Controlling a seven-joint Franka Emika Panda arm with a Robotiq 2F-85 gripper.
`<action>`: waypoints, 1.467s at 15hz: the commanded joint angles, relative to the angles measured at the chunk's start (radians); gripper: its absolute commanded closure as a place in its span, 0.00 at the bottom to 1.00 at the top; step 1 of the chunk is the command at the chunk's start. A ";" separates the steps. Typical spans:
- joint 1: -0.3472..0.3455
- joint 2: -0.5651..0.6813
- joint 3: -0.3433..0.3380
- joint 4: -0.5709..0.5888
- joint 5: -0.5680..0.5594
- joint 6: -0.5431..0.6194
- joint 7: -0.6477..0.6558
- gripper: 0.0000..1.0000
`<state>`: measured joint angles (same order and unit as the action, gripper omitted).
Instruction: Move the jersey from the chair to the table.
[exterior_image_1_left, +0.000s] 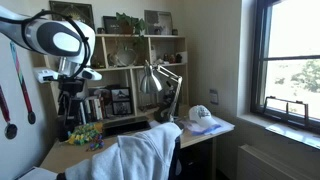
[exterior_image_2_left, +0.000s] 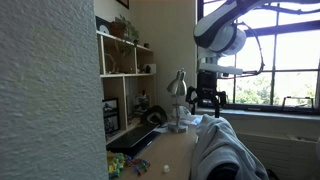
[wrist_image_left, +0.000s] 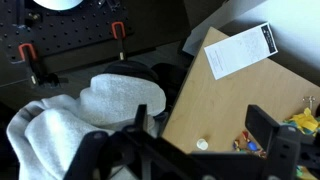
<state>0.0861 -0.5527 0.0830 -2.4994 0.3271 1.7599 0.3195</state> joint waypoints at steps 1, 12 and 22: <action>-0.017 0.000 0.014 0.002 0.006 -0.004 -0.007 0.00; -0.138 -0.003 -0.008 -0.004 -0.023 0.234 0.126 0.00; -0.306 0.145 -0.008 -0.004 -0.253 0.343 0.403 0.00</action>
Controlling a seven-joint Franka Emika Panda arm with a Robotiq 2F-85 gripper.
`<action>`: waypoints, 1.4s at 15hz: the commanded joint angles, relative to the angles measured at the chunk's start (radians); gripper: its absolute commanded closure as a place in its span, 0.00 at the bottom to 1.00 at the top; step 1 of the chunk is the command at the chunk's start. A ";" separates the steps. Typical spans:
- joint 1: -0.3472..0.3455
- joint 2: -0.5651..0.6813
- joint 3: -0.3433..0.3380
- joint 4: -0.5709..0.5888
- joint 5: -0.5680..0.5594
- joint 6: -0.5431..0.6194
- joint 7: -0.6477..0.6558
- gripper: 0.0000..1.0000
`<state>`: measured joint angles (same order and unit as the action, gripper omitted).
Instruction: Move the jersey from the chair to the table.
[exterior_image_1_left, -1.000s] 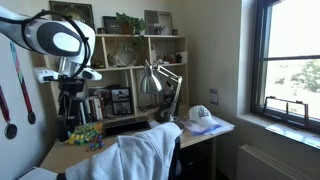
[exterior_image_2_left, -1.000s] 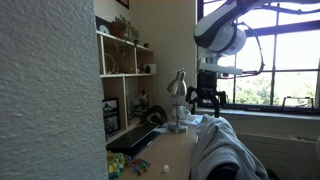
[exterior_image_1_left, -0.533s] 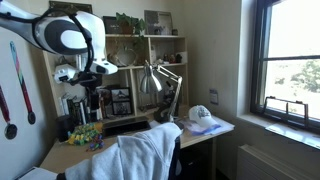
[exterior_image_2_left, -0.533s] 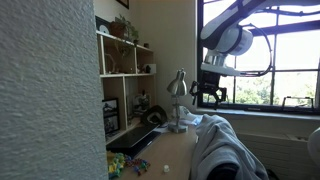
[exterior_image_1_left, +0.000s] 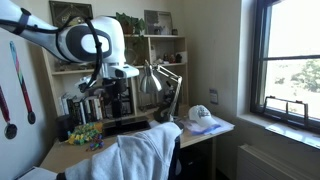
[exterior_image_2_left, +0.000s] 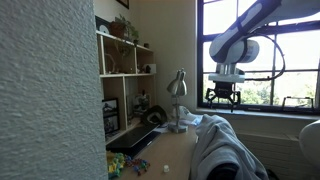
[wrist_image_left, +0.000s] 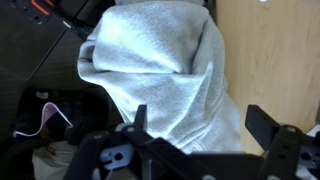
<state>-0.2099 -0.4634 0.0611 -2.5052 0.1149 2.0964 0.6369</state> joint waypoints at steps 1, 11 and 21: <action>-0.004 0.077 0.015 0.002 -0.051 0.009 0.111 0.00; 0.074 0.284 0.005 0.015 -0.082 0.088 0.264 0.00; 0.122 0.331 -0.003 0.033 -0.114 0.119 0.357 0.73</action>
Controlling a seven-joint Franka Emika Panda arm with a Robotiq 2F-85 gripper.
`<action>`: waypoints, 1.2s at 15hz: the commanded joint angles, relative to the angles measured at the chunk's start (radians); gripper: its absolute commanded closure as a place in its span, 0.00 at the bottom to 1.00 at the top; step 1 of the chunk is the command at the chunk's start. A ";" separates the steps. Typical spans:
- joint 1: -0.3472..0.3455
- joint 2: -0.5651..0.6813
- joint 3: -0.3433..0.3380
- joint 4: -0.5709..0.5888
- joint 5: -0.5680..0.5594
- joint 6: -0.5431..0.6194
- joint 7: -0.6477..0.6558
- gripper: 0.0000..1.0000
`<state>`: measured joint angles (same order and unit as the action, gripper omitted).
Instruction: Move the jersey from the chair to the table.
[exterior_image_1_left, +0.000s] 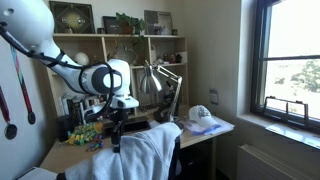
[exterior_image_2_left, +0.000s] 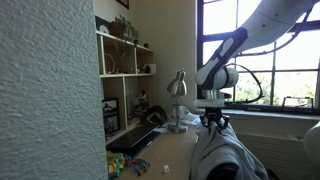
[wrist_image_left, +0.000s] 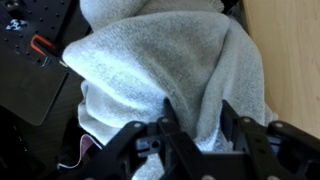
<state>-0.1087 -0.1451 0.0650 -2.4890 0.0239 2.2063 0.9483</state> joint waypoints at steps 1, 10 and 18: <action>0.023 0.012 -0.007 0.021 -0.026 0.006 0.048 0.81; 0.064 -0.047 0.015 0.025 -0.006 0.062 0.124 0.99; 0.134 -0.280 0.101 0.045 0.007 0.066 0.200 0.99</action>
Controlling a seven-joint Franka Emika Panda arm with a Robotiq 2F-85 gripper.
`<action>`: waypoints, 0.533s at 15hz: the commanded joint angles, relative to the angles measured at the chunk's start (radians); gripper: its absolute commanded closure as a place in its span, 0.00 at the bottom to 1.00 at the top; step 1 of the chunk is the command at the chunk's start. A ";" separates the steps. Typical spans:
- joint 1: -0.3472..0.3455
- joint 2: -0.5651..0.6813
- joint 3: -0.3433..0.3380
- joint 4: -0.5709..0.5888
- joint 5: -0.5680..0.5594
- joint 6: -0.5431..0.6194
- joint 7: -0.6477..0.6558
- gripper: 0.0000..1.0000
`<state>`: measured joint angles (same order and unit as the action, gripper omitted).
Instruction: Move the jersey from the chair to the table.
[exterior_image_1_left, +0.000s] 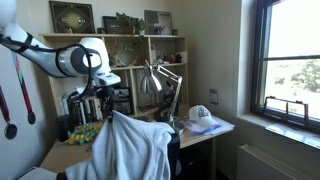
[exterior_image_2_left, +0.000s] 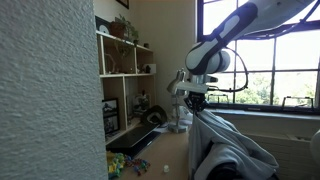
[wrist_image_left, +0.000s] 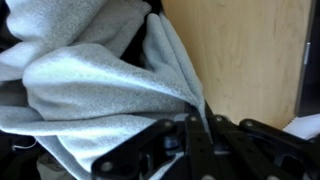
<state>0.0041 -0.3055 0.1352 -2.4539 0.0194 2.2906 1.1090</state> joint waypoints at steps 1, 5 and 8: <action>0.027 -0.152 0.041 0.018 0.015 -0.019 0.037 0.99; 0.023 -0.269 0.093 0.071 0.002 0.014 0.068 0.99; 0.010 -0.317 0.130 0.152 -0.003 0.025 0.094 0.99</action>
<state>0.0280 -0.5747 0.2287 -2.3815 0.0202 2.2967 1.1556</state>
